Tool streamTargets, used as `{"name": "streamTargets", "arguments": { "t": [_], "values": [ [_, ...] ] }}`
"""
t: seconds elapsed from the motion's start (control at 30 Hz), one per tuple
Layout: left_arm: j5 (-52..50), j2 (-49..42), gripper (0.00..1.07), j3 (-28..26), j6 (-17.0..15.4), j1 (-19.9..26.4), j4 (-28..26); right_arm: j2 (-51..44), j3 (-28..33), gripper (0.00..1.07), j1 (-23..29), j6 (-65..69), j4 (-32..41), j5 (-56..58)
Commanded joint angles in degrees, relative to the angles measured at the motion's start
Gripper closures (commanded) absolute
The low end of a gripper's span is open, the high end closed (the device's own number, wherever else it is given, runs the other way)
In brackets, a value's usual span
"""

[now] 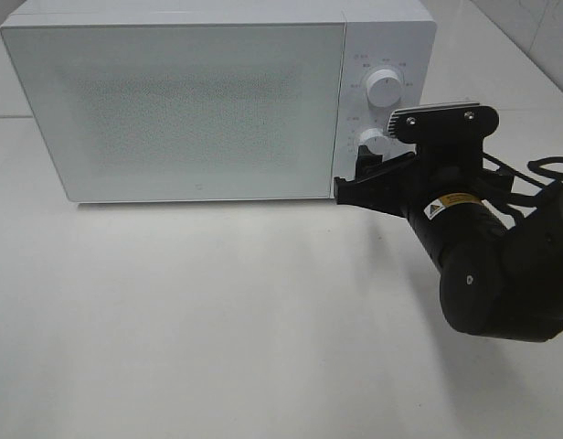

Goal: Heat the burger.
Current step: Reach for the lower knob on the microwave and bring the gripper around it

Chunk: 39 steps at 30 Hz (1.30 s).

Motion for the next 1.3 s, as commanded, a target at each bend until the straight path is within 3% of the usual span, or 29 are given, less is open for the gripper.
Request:
{"name": "streamTargets", "arguments": {
  "t": [0.03, 1.3],
  "values": [
    [-0.52, -1.32, 0.09, 0.11, -0.11, 0.11, -0.46, -0.06, -0.46, 0.32, -0.29, -0.11, -0.46, -5.90],
    [-0.52, -0.97, 0.09, 0.11, -0.11, 0.11, -0.46, 10.08, -14.27, 0.32, -2.29, -0.11, -0.29, -1.49]
  ]
}}
